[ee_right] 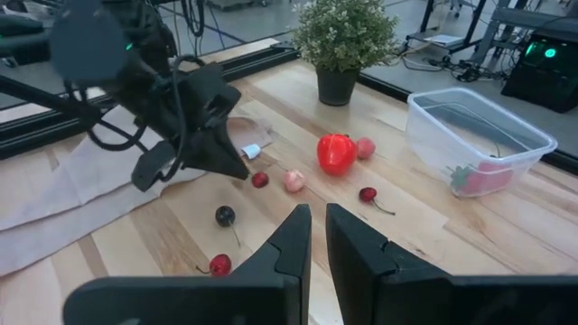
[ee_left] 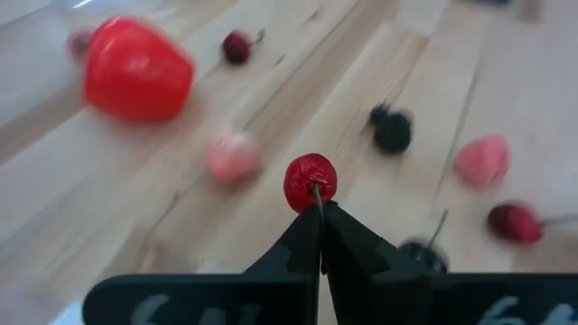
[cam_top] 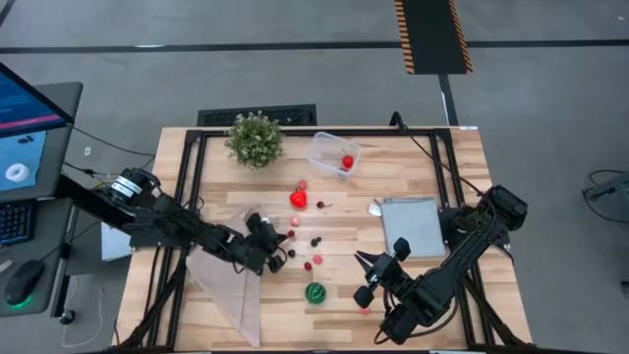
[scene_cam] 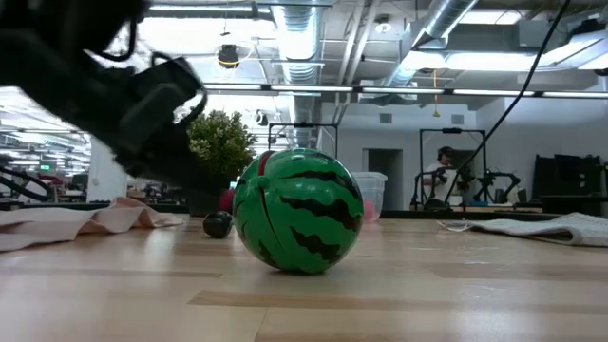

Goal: Pick and placing Produce into tupperware
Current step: Put the red cherry into the transparent bin

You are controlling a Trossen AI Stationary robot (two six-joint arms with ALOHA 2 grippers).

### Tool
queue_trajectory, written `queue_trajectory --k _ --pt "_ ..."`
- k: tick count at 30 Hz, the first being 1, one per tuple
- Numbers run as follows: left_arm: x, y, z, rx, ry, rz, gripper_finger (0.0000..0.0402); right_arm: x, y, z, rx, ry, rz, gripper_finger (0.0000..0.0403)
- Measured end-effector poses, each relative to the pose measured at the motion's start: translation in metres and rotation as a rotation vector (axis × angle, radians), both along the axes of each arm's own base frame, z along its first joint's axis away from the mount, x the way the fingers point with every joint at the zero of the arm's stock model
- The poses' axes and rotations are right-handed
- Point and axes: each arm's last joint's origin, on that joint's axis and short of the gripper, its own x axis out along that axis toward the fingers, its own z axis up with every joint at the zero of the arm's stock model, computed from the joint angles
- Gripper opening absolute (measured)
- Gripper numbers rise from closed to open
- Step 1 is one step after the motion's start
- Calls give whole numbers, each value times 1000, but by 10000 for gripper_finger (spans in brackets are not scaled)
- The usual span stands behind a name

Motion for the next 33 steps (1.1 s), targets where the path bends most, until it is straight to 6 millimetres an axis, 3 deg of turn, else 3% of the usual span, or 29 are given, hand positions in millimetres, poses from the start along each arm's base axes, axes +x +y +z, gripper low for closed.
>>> queue_trajectory --k 7,14,19,24,27,33 --pt "25 30 17 -27 -136 -83 0 0 0 0 0 0 0 62" --pt "46 79 36 -37 -258 -108 0 0 0 0 0 0 1 62" --pt "67 110 57 6 -180 -80 0 0 0 1 -21 -22 -3 62" --pt "85 144 89 56 -70 -15 0 -6 -4 3 -110 -78 -21 62" --pt "93 165 112 64 -94 -27 0 -15 -11 8 -109 -91 -50 62" --pt "87 216 137 15 -97 15 0 -28 -5 10 -138 -140 -21 62"
